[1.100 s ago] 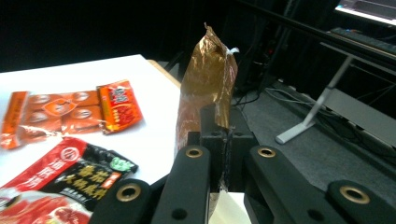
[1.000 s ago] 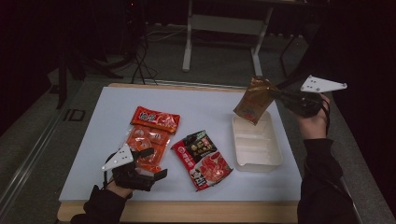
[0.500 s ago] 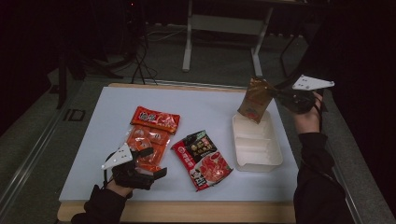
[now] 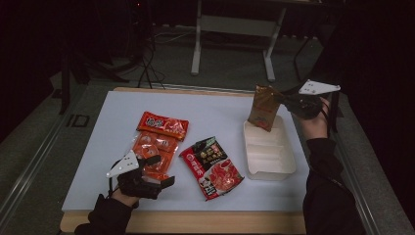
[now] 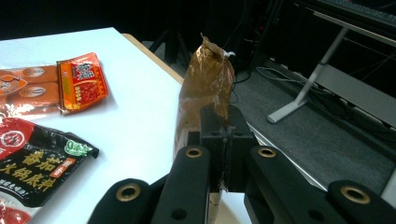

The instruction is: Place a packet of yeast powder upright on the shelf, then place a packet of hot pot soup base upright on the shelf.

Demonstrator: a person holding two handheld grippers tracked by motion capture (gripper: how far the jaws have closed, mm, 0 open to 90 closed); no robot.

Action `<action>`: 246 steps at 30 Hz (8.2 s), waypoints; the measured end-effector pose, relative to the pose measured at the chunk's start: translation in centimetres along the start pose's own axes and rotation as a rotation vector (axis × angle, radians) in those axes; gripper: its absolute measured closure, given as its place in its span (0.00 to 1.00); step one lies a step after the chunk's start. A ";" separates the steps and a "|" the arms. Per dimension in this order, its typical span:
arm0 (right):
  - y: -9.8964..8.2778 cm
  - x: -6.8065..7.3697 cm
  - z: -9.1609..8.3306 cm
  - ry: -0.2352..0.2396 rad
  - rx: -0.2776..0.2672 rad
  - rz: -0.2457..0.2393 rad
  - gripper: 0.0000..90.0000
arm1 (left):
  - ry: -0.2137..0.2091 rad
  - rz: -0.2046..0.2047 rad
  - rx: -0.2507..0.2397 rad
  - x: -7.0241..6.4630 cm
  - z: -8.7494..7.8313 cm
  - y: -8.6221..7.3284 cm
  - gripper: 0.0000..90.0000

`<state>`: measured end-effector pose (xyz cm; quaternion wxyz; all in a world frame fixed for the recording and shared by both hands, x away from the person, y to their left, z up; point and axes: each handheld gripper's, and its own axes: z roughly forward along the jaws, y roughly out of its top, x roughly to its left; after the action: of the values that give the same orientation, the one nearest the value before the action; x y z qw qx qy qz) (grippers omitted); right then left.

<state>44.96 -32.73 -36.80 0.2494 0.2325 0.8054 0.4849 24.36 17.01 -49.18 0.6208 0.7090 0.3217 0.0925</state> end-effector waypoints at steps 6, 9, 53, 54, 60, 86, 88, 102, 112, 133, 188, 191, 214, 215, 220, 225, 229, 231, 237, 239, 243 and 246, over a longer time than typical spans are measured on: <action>0.1 0.2 0.5 0.038 -0.008 0.019 0.99 | -0.004 -0.005 0.003 0.1 0.0 -0.1 0.05; 0.0 0.2 0.8 0.054 -0.020 0.032 0.99 | -0.002 -0.008 -0.001 0.1 0.0 -0.1 0.05; -0.2 4.5 -3.6 -0.027 -0.022 0.214 0.53 | 0.010 0.055 0.006 -0.5 0.6 0.6 0.06; -0.2 4.8 -3.9 -0.030 -0.030 0.222 0.50 | 0.008 0.059 0.001 -0.6 0.7 0.7 0.06; -0.1 7.5 -4.9 -0.056 -0.061 0.234 0.30 | -0.028 0.012 0.017 -1.0 1.4 1.2 0.06; -3.1 17.2 -8.3 -0.026 -0.127 0.287 0.16 | -0.078 0.053 0.193 -1.8 5.8 3.7 0.14; -3.3 17.7 -8.7 -0.022 -0.140 0.286 0.15 | -0.078 0.065 0.199 -1.9 6.3 4.0 0.16; -4.7 19.2 -10.0 -0.049 -0.153 0.268 0.15 | -0.107 0.096 0.254 -2.7 12.3 5.2 0.37; -5.1 19.0 -9.8 -0.046 -0.154 0.263 0.15 | -0.086 0.113 0.312 -3.2 17.0 4.9 0.69; -5.6 19.0 -9.6 -0.029 -0.150 0.239 0.15 | -0.050 0.188 0.612 -4.5 24.9 3.4 1.00; -6.0 19.1 -8.7 -0.007 -0.110 0.244 0.15 | -0.104 0.177 0.701 -6.4 19.7 0.9 1.00; -6.0 19.2 -8.5 -0.005 -0.106 0.241 0.15 | -0.119 0.137 0.636 -5.6 18.7 1.3 0.93; -5.9 19.4 -8.2 0.046 -0.124 0.208 0.15 | 0.123 0.006 0.417 1.8 11.3 5.1 0.63; -5.8 19.5 -8.2 0.046 -0.124 0.205 0.15 | 0.133 -0.001 0.418 2.1 11.3 5.1 0.63; -5.8 19.6 -8.2 0.029 -0.127 0.186 0.15 | 0.189 -0.031 0.435 3.6 11.9 4.6 0.61; -6.0 19.6 -8.0 0.038 -0.128 0.196 0.15 | 0.233 -0.087 0.459 5.0 13.1 4.1 0.57; -6.0 19.7 -8.0 0.037 -0.120 0.188 0.15 | 0.277 -0.120 0.485 5.7 14.2 3.5 0.58; -6.0 19.8 -7.9 0.041 -0.116 0.188 0.15 | 0.291 -0.125 0.501 5.8 14.7 3.1 0.58; -6.1 19.8 -7.8 0.048 -0.107 0.189 0.15 | 0.339 -0.154 0.523 6.2 16.0 2.1 0.56; -6.1 19.8 -7.8 0.050 -0.107 0.188 0.15 | 0.341 -0.170 0.520 6.3 16.2 1.9 0.56; -6.0 19.8 -7.8 0.050 -0.105 0.186 0.15 | 0.342 -0.222 0.520 6.7 16.8 1.1 0.56; -6.1 19.8 -7.7 0.054 -0.101 0.187 0.15 | 0.359 -0.225 0.504 6.7 17.2 1.0 0.57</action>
<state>24.15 -28.20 -42.61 0.1927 0.2804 0.7611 0.5522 38.97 6.71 -53.68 0.3655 0.7726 0.5152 0.0641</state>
